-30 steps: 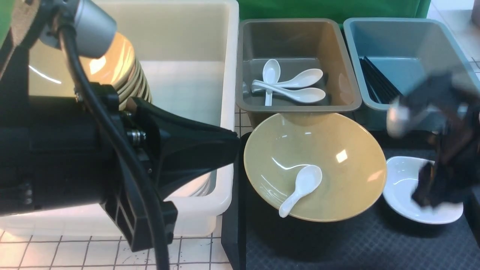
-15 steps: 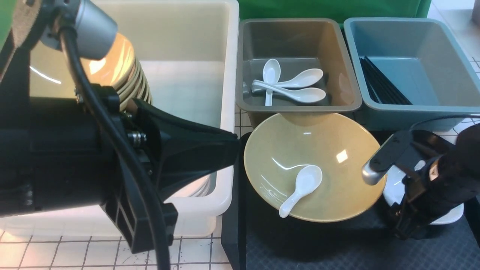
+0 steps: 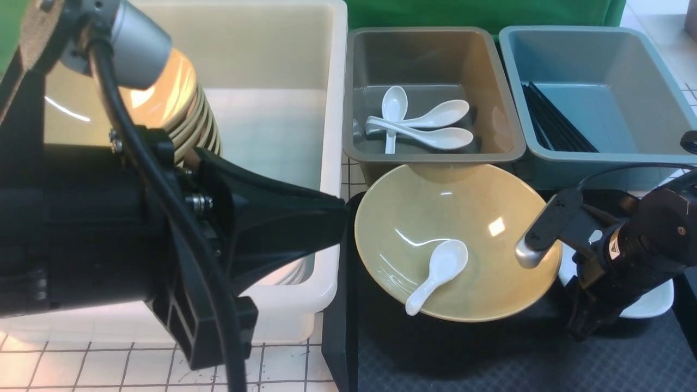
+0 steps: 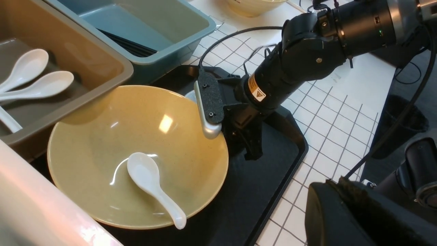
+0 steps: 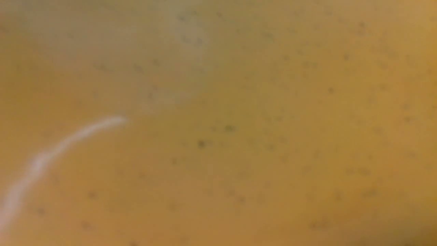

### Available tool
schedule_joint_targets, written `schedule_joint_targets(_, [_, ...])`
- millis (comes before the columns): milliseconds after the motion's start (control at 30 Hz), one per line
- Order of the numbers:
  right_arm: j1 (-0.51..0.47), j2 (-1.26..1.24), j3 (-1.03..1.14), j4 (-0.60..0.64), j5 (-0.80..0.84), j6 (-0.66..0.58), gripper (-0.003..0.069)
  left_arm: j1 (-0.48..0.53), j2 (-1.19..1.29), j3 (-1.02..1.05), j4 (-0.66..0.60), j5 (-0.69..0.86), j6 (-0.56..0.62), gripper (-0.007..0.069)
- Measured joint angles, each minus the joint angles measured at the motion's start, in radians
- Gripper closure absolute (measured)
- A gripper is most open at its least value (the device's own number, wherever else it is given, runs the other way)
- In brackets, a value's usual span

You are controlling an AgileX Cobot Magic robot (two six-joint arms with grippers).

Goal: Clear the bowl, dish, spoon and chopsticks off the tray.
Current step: Use the right arm to grab the plate, then use the right arm to put the plate into the large storage box on the left

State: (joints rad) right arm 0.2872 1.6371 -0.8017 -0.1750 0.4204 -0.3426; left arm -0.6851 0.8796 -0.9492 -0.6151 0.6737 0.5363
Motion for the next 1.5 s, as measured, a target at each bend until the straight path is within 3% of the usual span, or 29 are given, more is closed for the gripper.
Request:
schedule_joint_targets(133, [0.0, -0.019, -0.013, -0.008, 0.052, 0.001, 0.0436, 0.0, 0.0, 0.0, 0.0, 0.002, 0.0, 0.0626])
schedule_joint_targets(367, [0.0, -0.2, -0.046, 0.018, 0.302, 0.122, 0.06, 0.0, 0.0, 0.0, 0.0, 0.002, -0.001, 0.0626])
schedule_joint_targets(667, [0.002, -0.498, -0.085, 0.058, 0.559, 0.183, 0.0605, 0.0, 0.0, 0.0, 0.002, 0.001, -0.006, 0.0626])
schedule_joint_targets(767, [0.046, -0.54, -0.181, 0.105, 0.615, 0.16, 0.0605, 0.0, -0.008, 0.0, 0.052, 0.002, -0.047, 0.0626])
schedule_joint_targets(867, [0.129, -0.536, -0.289, 0.152, 0.635, 0.128, 0.0605, 0.0, -0.037, 0.0, 0.165, 0.011, -0.141, 0.0626])
schedule_joint_targets(1033, [0.341, -0.441, -0.512, 0.175, 0.581, 0.037, 0.0605, 0.0, -0.159, 0.0, 0.479, 0.087, -0.49, 0.0626])
schedule_joint_targets(1200, [0.53, -0.193, -0.764, 0.175, 0.513, -0.228, 0.0604, 0.0, -0.303, 0.0, 0.722, 0.259, -0.826, 0.0626])
schedule_joint_targets(1333, [0.594, -0.011, -0.916, 0.188, 0.507, -0.389, 0.0604, 0.0, -0.385, 0.0, 0.793, 0.324, -0.948, 0.0626])
schedule_joint_targets(1500, [0.61, 0.208, -1.08, 0.191, 0.551, -0.569, 0.0604, 0.0, -0.46, 0.0, 0.815, 0.387, -0.98, 0.0625])
